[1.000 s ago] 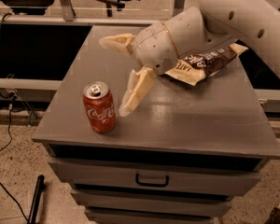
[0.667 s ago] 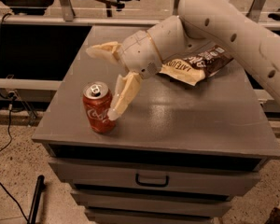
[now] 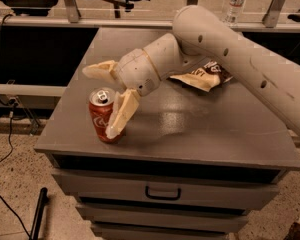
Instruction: Pick coke can
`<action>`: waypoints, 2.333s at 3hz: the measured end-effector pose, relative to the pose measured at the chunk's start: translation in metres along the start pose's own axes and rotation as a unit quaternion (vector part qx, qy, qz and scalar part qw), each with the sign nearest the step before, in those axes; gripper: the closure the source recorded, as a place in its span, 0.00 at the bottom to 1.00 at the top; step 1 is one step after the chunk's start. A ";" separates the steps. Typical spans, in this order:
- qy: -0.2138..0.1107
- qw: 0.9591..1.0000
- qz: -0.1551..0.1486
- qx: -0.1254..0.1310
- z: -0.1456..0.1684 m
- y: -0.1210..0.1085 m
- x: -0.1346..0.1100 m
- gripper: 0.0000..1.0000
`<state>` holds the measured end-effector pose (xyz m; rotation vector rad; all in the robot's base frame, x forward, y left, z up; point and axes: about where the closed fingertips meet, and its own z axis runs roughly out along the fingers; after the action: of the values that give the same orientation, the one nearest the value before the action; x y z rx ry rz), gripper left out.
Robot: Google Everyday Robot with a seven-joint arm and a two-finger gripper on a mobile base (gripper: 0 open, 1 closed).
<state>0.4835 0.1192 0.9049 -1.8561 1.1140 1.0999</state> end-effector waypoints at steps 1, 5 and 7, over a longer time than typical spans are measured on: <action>-0.010 1.000 0.001 -0.006 0.009 0.003 0.008 0.00; -0.045 0.999 0.007 0.008 0.011 0.007 0.047 0.00; -0.048 0.999 0.004 0.008 0.008 0.005 0.055 0.23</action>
Offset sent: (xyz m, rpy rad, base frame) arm -0.0144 -0.0009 -0.0353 0.0064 0.0355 0.0318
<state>0.4912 0.1063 0.8513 -1.7693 1.0727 1.1695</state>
